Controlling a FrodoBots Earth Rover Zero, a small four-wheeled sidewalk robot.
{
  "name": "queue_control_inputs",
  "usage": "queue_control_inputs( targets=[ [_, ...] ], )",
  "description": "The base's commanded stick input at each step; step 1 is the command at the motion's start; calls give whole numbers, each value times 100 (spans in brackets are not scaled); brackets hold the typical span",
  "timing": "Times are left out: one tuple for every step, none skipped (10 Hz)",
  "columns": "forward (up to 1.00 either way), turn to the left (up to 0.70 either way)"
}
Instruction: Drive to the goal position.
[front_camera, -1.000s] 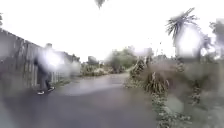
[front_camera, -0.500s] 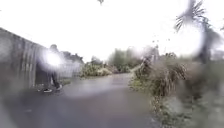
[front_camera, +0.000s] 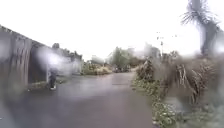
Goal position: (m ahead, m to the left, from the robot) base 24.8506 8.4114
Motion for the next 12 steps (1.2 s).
queue_control_inputs(
  targets=[
    [85,0],
    [85,0],
    [85,0],
    [85,0],
    [85,0],
    [85,0],
    [85,0],
    [85,0],
    [85,0],
    [85,0],
    [85,0],
    [85,0]
  ],
)
